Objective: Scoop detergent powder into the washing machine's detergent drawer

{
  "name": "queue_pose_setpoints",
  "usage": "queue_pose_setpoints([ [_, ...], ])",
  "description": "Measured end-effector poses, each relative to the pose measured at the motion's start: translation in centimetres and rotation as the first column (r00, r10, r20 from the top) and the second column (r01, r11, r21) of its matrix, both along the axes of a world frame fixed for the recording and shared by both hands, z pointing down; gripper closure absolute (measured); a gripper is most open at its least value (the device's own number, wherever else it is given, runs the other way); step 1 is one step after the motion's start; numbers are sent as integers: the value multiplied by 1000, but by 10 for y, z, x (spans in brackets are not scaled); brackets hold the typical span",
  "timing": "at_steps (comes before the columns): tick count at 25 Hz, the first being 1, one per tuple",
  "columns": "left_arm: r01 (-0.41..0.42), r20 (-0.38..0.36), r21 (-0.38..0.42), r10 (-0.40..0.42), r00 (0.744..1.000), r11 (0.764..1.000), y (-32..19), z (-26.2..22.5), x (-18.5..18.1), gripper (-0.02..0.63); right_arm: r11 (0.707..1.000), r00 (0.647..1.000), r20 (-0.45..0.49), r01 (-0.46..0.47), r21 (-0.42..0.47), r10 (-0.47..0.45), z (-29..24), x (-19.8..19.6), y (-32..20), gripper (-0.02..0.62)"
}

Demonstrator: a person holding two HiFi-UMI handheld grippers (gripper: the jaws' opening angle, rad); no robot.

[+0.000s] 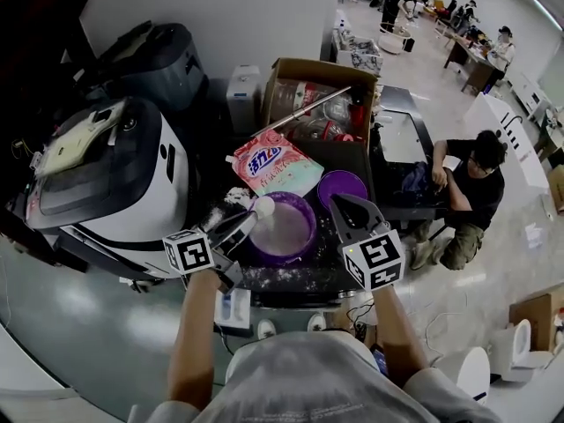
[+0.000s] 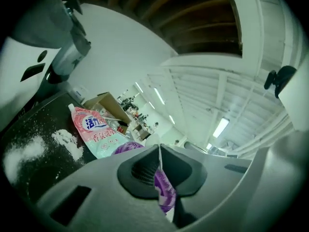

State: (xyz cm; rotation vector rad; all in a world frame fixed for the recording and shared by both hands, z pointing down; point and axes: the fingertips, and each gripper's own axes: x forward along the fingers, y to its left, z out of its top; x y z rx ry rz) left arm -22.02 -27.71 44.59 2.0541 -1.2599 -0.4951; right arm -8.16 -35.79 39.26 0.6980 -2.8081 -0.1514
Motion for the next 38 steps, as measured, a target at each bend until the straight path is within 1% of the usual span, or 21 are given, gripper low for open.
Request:
queue_pose_setpoints([
  [2, 44, -65, 16, -43, 997, 999, 7, -2, -10, 591, 1000, 1000, -9, -10, 15, 10, -3, -1, 10, 590],
  [4, 81, -134, 10, -79, 988, 997, 15, -2, -18, 591, 999, 999, -16, -32, 26, 33, -6, 1, 19, 590],
  [6, 99, -172, 6, -97, 980, 995, 24, -2, -24, 591, 998, 998, -23, -57, 36, 58, -7, 5, 30, 591],
  [8, 91, -204, 31, -82, 975, 995, 33, -5, -27, 591, 996, 996, -30, -84, 39, 86, -4, 9, 42, 589],
  [10, 77, -257, 58, -59, 965, 995, 39, -9, -26, 591, 992, 992, -36, -120, 37, 121, 0, 14, 52, 591],
  [13, 60, -310, 56, -40, 950, 997, 52, -7, -21, 591, 986, 986, -30, -164, 27, 165, 2, 22, 67, 590],
  [16, 50, -302, 42, -35, 953, 998, 69, -2, -18, 591, 983, 983, -27, -183, 21, 183, 7, 28, 83, 589],
  [20, 36, -287, 61, -17, 958, 997, 90, -5, -11, 591, 981, 981, -18, -194, 21, 195, 7, 38, 105, 591],
  [24, 56, -275, 85, -30, 961, 995, 118, -11, 2, 591, 979, 980, 5, -199, 44, 199, -4, 57, 137, 591],
  [26, 72, -274, 93, -44, 961, 993, 136, -15, 11, 591, 978, 979, 17, -202, 54, 201, -11, 72, 158, 590],
  [31, 94, -272, 108, -62, 960, 990, 191, -25, 36, 591, 979, 979, 36, -200, 35, 198, -18, 106, 210, 590],
  [34, 107, -292, 100, -74, 954, 989, 227, -25, 50, 591, 981, 981, 41, -192, 32, 191, -19, 119, 242, 590],
  [38, 121, -291, 81, -93, 952, 989, 267, -27, 58, 592, 982, 981, 49, -188, 15, 187, -18, 128, 276, 591],
])
